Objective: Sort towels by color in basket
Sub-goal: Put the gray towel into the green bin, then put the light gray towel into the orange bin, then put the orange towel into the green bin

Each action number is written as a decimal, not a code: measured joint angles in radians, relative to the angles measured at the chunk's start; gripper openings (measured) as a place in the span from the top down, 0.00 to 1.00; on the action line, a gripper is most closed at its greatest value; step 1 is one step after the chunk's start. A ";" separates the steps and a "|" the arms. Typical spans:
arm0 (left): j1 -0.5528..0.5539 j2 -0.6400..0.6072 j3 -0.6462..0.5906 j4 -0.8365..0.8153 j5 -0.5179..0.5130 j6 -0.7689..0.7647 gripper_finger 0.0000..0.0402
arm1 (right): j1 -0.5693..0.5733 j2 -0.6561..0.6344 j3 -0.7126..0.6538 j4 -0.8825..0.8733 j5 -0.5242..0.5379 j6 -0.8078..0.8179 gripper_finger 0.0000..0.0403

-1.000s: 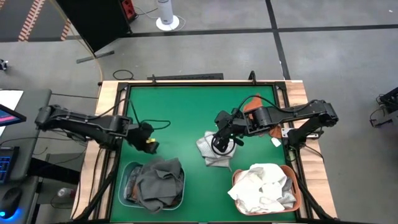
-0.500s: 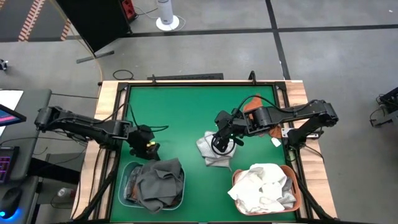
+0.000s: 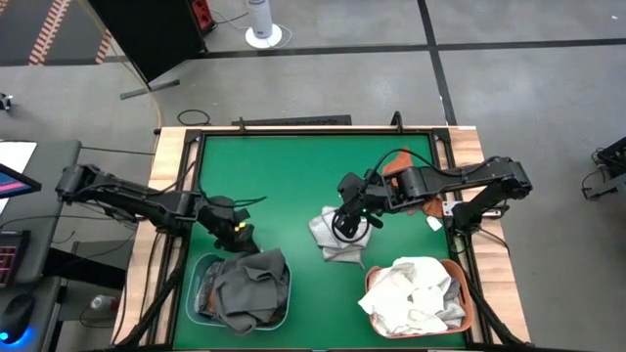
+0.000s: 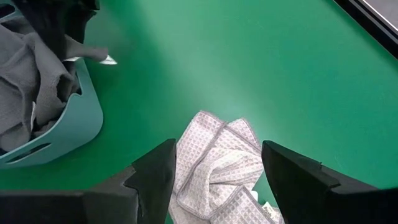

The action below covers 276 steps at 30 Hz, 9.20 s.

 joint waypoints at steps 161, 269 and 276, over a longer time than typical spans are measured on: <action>-0.129 0.036 0.779 -0.933 -0.796 0.507 0.40 | 0.632 -0.724 -0.229 0.095 -0.499 -0.104 0.90; -0.130 0.045 0.769 -1.060 -0.729 0.586 0.40 | -0.794 0.020 -0.756 0.130 -0.350 -0.268 0.51; -0.130 0.045 0.769 -0.987 -0.730 0.685 0.40 | -0.715 0.000 -0.757 0.344 -0.599 -0.313 0.92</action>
